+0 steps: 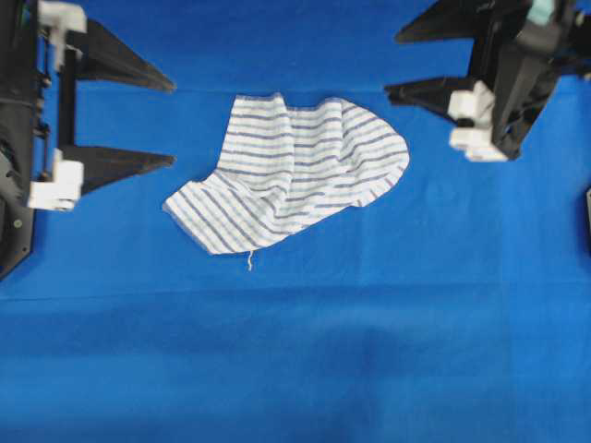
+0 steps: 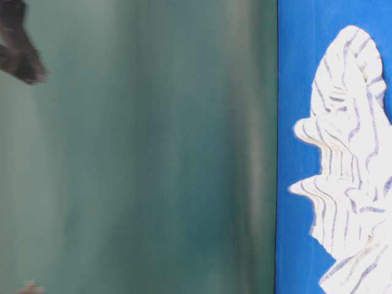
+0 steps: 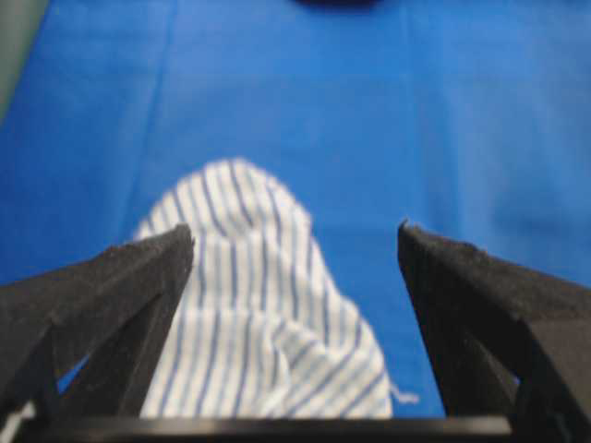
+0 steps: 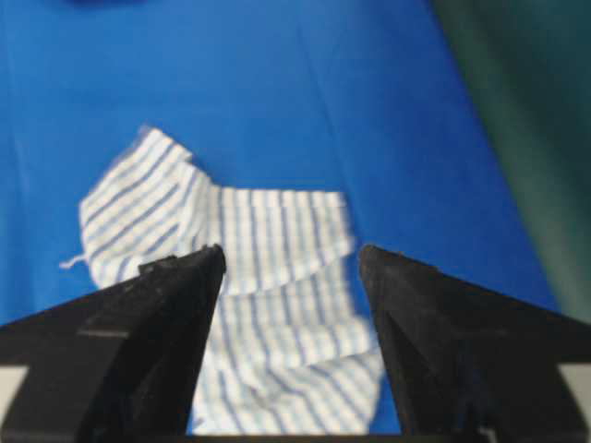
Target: Lift the towel with both arms.
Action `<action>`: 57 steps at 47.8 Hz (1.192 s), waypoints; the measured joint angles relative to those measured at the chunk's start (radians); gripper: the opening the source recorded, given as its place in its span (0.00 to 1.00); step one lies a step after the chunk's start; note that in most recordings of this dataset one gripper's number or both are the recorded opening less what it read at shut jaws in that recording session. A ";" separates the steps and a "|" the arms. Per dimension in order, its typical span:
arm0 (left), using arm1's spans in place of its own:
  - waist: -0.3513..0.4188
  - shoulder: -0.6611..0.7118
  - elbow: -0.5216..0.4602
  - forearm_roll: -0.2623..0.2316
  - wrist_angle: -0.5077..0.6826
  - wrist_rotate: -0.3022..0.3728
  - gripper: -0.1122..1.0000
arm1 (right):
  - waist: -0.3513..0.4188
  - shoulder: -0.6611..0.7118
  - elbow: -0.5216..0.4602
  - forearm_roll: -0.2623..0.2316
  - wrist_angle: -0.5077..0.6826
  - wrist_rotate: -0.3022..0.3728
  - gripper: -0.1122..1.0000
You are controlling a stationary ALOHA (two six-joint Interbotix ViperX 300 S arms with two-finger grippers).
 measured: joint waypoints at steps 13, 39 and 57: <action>0.000 0.052 0.163 0.000 -0.127 0.002 0.91 | 0.005 0.081 0.138 0.002 -0.166 0.060 0.67; -0.023 0.236 0.400 -0.002 -0.330 -0.023 0.91 | 0.032 0.436 0.189 0.015 -0.394 0.067 0.67; -0.037 0.422 0.453 0.000 -0.476 -0.066 0.91 | 0.044 0.620 0.189 0.017 -0.517 0.067 0.67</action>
